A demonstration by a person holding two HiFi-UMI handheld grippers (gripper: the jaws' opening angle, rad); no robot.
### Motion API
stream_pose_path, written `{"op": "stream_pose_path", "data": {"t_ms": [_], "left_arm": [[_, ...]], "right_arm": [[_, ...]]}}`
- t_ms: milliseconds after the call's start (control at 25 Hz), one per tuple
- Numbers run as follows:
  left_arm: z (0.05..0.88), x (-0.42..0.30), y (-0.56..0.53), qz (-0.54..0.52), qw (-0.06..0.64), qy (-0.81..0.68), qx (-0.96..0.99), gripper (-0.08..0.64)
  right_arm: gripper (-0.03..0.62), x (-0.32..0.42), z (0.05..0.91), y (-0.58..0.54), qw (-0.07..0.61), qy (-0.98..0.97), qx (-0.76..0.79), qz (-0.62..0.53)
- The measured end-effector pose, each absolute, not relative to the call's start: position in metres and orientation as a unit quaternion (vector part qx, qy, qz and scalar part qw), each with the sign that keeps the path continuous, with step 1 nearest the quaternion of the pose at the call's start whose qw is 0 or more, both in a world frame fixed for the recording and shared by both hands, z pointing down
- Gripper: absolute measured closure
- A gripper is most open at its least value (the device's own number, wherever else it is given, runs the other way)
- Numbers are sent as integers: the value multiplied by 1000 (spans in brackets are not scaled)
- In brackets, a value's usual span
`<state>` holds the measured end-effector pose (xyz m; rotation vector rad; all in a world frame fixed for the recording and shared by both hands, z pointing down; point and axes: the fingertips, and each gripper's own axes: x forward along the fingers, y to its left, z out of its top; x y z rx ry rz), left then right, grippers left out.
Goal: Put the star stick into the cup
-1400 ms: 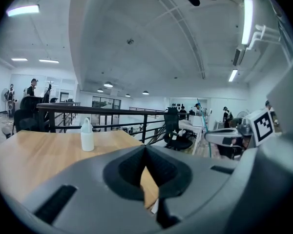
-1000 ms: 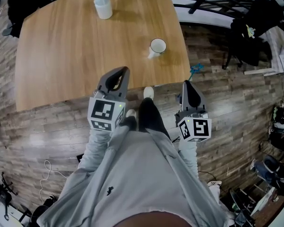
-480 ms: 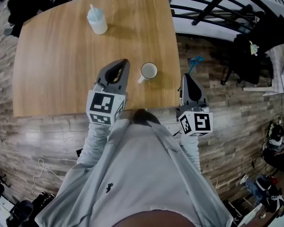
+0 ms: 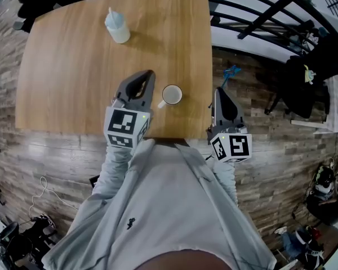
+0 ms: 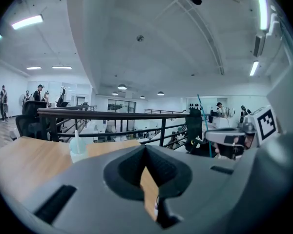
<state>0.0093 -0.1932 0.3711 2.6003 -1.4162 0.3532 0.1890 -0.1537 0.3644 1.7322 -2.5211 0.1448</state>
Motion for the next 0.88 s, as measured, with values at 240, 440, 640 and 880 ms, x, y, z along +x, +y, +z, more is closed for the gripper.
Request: {"op": "stream_pose_path", "data": {"t_ms": [240, 440, 640, 880], "left_arm": [[373, -3, -202, 122, 85, -483, 863, 541], [374, -4, -208, 125, 93, -478, 865, 541], [378, -9, -210, 122, 94, -476, 866, 541], [387, -10, -207, 130, 105, -470, 867, 541]], "right_arm": [[572, 181, 363, -168, 37, -828, 557, 51], [572, 170, 365, -175, 40, -834, 548, 56], [572, 156, 368, -180, 37, -839, 540, 58], [572, 137, 364, -177, -3, -854, 517, 54]]}}
